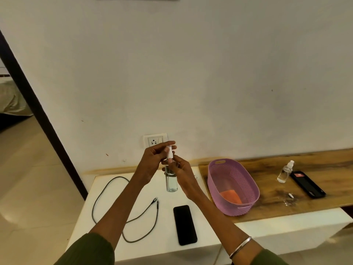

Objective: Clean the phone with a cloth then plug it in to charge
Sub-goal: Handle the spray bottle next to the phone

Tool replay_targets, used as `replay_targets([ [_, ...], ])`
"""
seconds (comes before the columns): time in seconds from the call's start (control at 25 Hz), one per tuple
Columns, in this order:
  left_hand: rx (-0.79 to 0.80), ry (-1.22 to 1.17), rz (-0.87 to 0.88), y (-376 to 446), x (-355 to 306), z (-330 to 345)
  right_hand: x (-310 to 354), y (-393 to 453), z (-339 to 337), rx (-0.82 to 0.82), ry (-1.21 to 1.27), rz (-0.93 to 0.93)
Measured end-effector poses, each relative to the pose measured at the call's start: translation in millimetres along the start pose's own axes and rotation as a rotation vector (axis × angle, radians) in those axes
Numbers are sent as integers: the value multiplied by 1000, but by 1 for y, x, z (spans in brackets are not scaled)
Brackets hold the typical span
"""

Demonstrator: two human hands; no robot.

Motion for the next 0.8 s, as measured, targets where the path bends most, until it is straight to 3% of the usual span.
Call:
replay_targets([
  [0.12,-194,29,26,-4,-3,-3,-1,-2,-3,-72,-113,-30],
  [0.24,-278,98,-10,-6,0,-8,-3,-7,-4,-125,-194,-34],
  [0.36,-255,166,8,-10,3,-11,-2,-11,-1,-101,-161,0],
  [0.56,-27,53,-29,-11,8,-8,-9,-18,7,-65,63,74],
  [0.8,-258,25,-29,-12,12,-15,-3,-14,6,-82,-155,-44],
])
Point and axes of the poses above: each hand's wrist, its own y-axis towards the middle knuckle, its own z-axis out of the palm, x = y × z, the point moved 6 cm from there along y, towards the middle knuckle
